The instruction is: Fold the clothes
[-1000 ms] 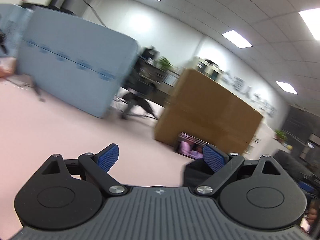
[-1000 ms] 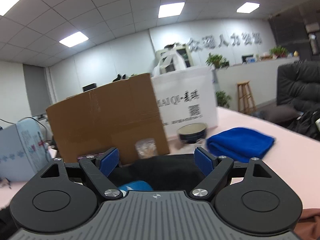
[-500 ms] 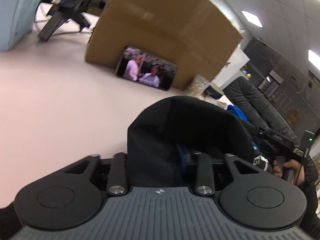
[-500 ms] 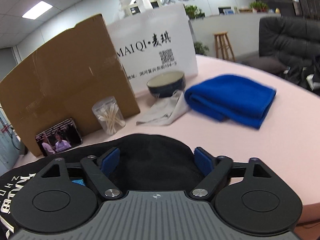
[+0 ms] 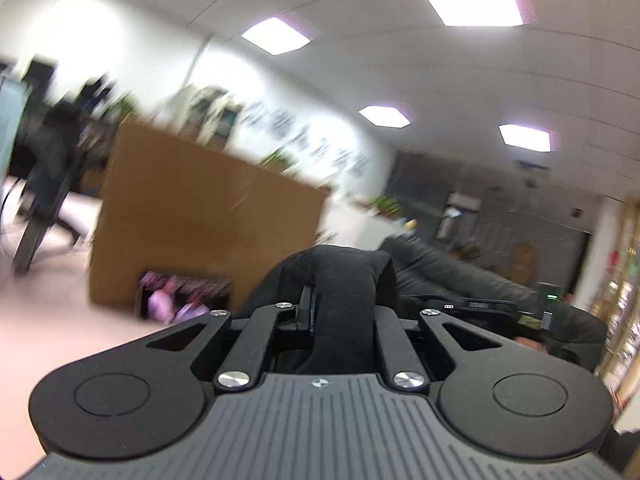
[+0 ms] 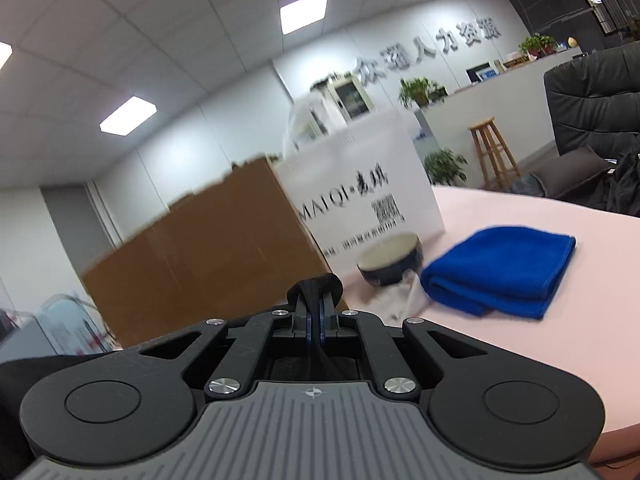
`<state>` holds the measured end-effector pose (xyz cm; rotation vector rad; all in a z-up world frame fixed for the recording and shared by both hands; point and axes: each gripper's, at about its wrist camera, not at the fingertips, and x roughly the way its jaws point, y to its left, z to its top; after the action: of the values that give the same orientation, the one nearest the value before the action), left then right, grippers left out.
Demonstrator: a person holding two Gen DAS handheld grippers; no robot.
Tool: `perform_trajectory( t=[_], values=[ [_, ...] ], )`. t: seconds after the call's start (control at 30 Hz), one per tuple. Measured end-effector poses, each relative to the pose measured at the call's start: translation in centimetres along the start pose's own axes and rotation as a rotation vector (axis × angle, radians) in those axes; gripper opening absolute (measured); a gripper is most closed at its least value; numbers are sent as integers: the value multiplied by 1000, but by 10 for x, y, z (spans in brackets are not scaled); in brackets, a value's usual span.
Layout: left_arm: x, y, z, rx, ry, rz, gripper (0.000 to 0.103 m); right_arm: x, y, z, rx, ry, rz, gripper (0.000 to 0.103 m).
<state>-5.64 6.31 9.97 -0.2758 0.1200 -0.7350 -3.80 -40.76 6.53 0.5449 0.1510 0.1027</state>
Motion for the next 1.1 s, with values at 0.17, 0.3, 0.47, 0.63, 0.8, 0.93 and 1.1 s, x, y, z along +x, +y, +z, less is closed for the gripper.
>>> perform_trajectory(
  t=[0.17,0.3,0.47,0.63,0.8,0.93,1.1],
  values=[
    [-47,-40,-3,57,-54,-204,7,-56,-14,5,37,-83,12,4],
    [-73,-67,-26,85,14,-423,7,-90,-26,-5,51,-111,14,4],
    [-69,-80,-78,10,240,-573,8,-126,-43,-31,87,-100,-66,4],
    [-61,-70,-116,-15,365,-549,32,-149,-51,-55,71,-67,-170,6],
    [-107,-67,-106,-6,195,-528,82,-164,-58,-61,52,-13,-242,19],
    [-138,-35,-86,-74,39,-324,82,-173,-48,-47,-5,-52,-285,50],
    [-159,24,-80,-190,22,276,83,-174,-17,-10,-135,-154,-280,67]
  ],
)
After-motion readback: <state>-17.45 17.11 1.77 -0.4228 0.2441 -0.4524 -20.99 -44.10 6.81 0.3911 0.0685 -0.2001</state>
